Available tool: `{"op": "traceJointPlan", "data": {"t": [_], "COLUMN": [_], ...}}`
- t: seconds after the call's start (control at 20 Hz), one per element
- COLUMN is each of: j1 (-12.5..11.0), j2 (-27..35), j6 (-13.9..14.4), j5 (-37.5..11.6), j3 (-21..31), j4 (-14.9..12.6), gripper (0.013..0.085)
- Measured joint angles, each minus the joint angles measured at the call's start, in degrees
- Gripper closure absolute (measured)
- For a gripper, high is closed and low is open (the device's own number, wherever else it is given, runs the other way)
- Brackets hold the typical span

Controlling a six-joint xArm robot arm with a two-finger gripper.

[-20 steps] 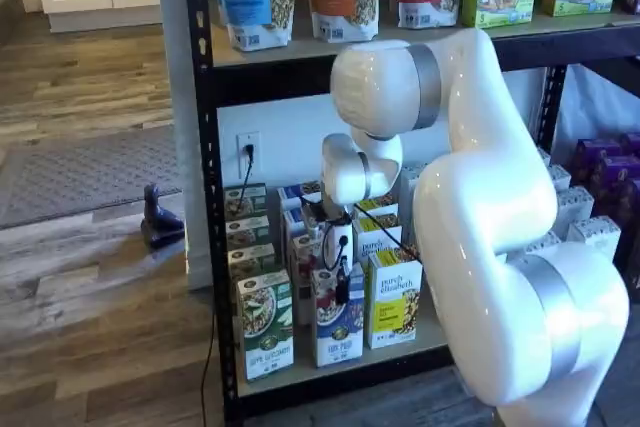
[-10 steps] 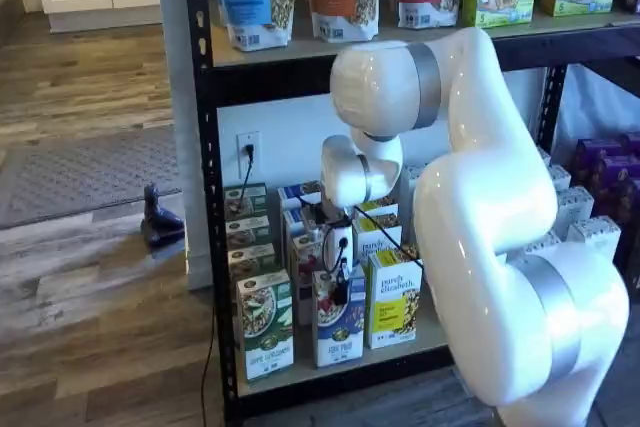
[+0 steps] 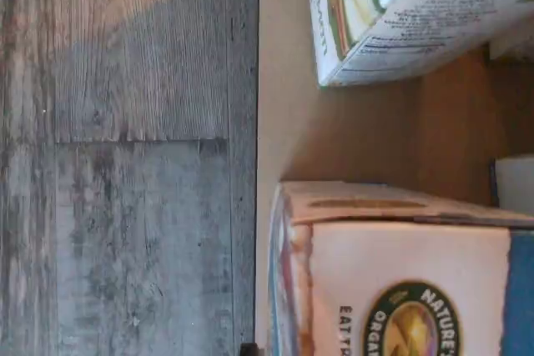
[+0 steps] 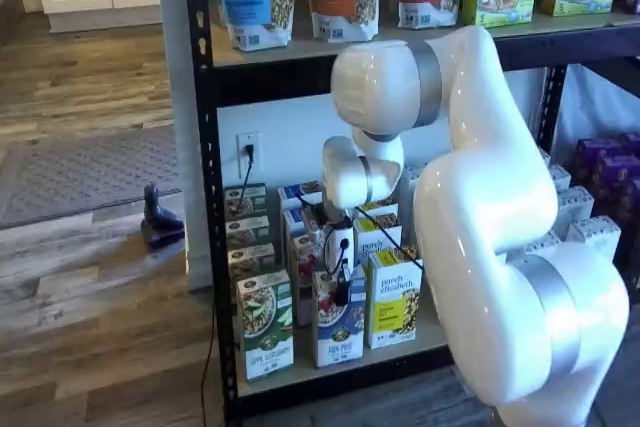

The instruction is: Pick up the blue and white box that is on the bottom shelf, the second box from the left

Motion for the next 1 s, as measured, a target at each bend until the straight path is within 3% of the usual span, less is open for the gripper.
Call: {"op": "traceJointPlan", "data": {"t": [0.2,0.25,0.35,0.75,0.9,1.0], "j1": [0.0,0.0,-0.1,0.1,0.2,0.2], "j2": [-0.1,-0.1,-0.2,-0.7,-1.1,-1.3], "j6": [-0.6,-0.6,-0.7,-0.9,-1.4,-1.0], "j5": [0.1,0.0,-0.1,-0.5,-0.9,-1.3], "j3": [0.1,0.1,0.3,1.0,1.6,2.0], "j4": [0.6,0.7,0.8,1.2,1.8,1.4], "gripper": [0.041,0.041,0.049,0.049,0.057,0.057]}}
